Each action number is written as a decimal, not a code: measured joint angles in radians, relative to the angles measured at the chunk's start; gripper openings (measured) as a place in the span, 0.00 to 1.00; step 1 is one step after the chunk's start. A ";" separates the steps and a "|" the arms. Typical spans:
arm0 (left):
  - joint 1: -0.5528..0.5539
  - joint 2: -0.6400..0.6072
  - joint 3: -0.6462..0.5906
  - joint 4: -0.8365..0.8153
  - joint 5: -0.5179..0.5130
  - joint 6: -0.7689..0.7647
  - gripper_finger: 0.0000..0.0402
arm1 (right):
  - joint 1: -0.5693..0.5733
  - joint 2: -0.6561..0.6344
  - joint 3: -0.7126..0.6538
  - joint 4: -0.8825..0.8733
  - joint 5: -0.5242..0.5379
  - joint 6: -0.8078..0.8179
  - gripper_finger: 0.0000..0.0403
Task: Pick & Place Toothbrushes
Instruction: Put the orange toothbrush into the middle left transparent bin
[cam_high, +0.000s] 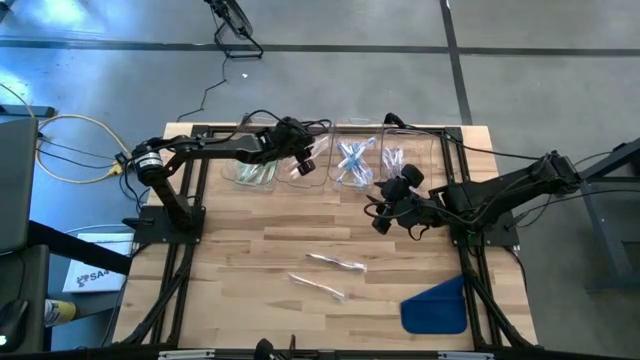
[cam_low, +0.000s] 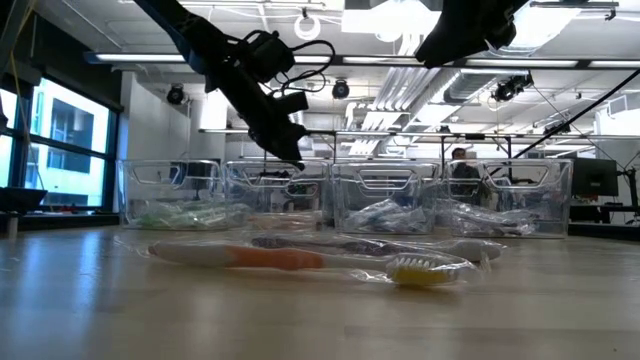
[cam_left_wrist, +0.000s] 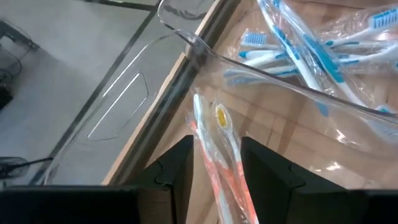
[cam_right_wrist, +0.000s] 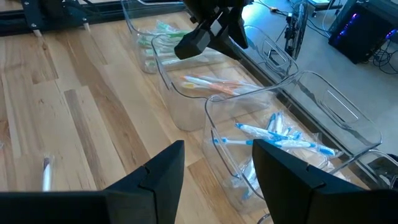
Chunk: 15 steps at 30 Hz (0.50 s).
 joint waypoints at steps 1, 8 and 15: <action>0.000 0.000 0.000 0.001 0.001 0.008 0.32 | 0.000 0.000 0.000 0.000 0.001 0.000 0.45; 0.000 -0.002 0.000 0.001 0.013 0.118 0.32 | 0.000 0.000 0.000 0.000 0.004 0.000 0.45; 0.000 -0.002 0.000 0.001 0.014 0.129 0.32 | 0.000 0.000 0.000 0.001 0.006 0.000 0.45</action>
